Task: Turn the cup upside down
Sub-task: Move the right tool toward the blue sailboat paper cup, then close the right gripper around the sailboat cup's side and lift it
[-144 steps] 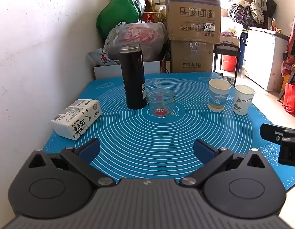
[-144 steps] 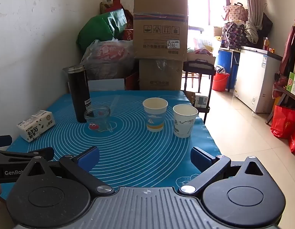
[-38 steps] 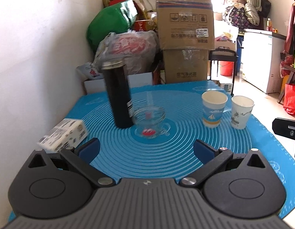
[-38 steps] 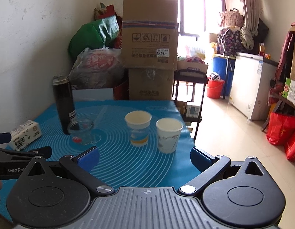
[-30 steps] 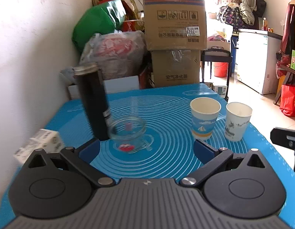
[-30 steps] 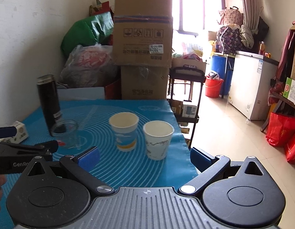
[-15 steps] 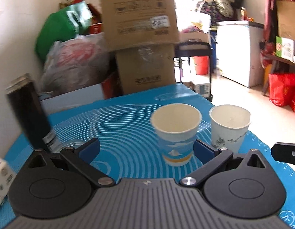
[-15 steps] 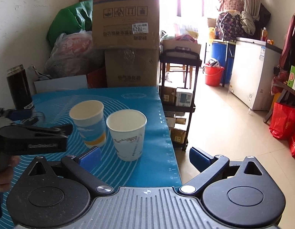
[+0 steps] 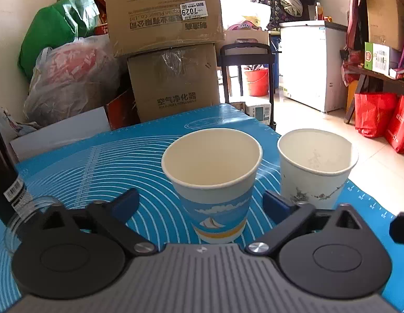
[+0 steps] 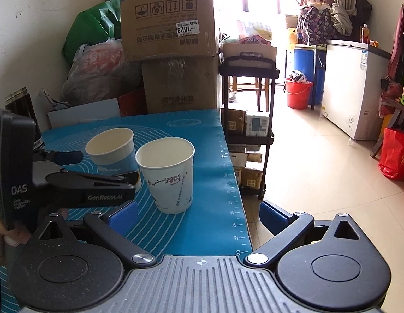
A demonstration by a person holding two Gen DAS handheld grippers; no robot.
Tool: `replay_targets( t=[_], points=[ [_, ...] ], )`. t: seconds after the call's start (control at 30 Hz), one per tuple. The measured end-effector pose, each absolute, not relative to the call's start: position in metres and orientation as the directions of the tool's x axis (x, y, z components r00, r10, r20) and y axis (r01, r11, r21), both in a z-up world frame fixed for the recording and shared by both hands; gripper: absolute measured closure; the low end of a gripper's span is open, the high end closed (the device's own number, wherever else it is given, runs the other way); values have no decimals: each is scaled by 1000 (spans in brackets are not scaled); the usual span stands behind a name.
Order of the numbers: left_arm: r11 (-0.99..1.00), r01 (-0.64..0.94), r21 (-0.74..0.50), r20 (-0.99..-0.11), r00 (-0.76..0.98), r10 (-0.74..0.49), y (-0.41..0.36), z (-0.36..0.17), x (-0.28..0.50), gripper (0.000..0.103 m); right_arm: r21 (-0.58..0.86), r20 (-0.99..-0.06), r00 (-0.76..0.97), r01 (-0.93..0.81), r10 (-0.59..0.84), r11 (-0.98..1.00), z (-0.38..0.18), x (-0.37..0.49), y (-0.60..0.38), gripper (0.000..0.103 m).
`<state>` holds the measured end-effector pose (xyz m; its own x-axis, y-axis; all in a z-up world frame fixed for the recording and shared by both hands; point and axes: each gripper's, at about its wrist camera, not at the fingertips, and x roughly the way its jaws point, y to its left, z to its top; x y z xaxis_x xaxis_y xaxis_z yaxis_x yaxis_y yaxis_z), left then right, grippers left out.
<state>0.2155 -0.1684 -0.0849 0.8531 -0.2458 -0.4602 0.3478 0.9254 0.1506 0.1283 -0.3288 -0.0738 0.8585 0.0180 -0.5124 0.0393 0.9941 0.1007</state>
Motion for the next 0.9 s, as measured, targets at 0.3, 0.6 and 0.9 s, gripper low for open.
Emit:
replay_targets(
  t=[0.3,0.6,0.9],
  points=[
    [931,354,94,-474,838,-271,-163,-82,218,42,93,-517,856,43,11,995,-75,131,-326,2],
    [929,343,141,-505,831,-231,-128,-58,169,42,90,-507,861,13,35,996,-52,105,-305,2],
    [939,304,164,-529,830,-177,-85,-58,113,42,75,-533,842,-54,86,996,-42,70,-267,2]
  ],
)
